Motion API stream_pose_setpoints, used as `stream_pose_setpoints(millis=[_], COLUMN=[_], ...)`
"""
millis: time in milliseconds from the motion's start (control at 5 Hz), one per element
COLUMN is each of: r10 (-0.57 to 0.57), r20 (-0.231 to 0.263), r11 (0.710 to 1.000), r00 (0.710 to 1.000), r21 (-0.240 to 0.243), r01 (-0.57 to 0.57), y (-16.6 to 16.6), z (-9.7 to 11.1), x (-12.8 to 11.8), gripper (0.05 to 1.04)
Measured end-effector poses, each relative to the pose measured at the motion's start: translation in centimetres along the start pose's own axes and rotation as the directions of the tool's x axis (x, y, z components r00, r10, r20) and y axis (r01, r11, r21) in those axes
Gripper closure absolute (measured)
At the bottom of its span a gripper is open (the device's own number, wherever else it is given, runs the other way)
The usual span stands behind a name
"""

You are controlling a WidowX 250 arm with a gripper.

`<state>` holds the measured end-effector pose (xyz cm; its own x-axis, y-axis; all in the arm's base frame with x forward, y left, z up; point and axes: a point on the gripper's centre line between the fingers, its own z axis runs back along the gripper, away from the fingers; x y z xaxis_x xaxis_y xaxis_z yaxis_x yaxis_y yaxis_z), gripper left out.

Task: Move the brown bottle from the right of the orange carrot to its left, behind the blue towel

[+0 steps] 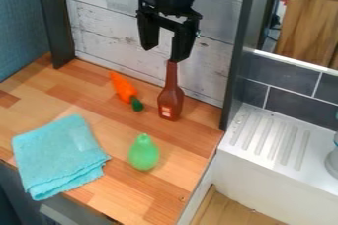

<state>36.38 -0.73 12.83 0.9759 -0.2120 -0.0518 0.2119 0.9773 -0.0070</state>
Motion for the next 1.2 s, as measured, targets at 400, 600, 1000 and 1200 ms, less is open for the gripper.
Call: stream_pose_setpoints(millis=[400, 600, 1000, 1200], r10=[-0.006, 0.007, 0.016, 0.013], r20=[-0.006, 0.053, 0.072, 0.065], r11=[1.000, 1.000, 1.000, 1.000], r00=[1.000, 0.999, 0.997, 0.998], r21=[-0.009, 0.001, 0.013, 0.003], r01=[0.006, -0.007, -0.017, -0.013], y=[-0.2, -0.2, 0.0, 0.0], z=[-2.3, -1.6, -1.9, -2.5], x=[-0.4, -0.5, 0.3, 0.7], gripper=[0.083, 0.083, 0.083, 0.083])
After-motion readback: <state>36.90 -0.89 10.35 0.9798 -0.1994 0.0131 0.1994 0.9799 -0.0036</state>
